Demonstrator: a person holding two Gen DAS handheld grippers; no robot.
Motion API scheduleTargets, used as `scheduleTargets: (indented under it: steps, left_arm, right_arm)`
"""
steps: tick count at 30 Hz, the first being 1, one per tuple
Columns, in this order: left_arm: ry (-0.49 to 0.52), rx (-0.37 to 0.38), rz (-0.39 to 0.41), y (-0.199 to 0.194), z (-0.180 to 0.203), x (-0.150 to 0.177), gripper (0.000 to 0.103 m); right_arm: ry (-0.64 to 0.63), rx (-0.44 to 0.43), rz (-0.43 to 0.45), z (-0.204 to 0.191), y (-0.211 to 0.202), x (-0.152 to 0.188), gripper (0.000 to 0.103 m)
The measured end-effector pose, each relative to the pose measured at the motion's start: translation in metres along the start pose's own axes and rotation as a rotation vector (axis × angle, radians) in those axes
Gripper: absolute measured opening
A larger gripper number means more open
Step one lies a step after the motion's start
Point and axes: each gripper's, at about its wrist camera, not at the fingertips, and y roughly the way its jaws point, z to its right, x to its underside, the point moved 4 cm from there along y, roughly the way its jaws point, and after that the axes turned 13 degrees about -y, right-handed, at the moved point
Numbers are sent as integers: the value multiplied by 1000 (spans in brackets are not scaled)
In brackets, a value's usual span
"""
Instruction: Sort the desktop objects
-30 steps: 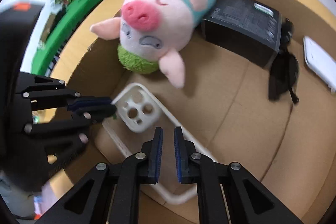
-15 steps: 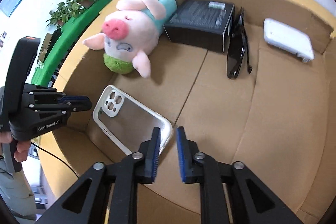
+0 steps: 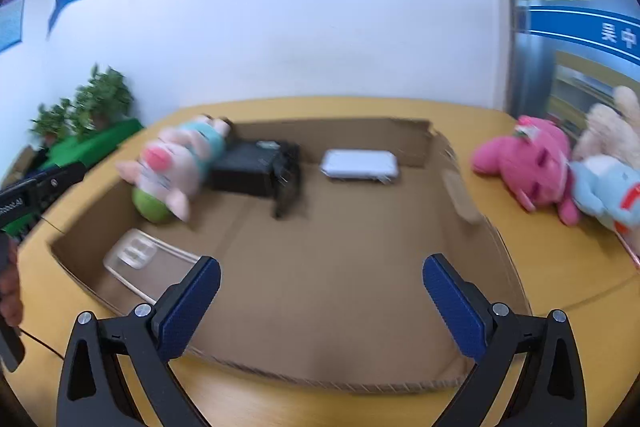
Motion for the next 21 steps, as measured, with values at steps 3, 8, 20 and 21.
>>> scheduleTargets:
  steps: [3,8,20,21]
  left_arm:
    - [57,-6,1,14,6,15,83]
    - [3,-13,36,7,-3,35,83]
    - [-2,-27,54,11,-4,35,89]
    - [-3,-26,53,11,-4,35,89]
  right_arm:
    - [-16,36,-3,5,-1,20,103]
    - [12,49,60,8,-8,27,103]
    - [23,69,93,7,-8,25,103]
    - [23,69,93,7,-8,25,103]
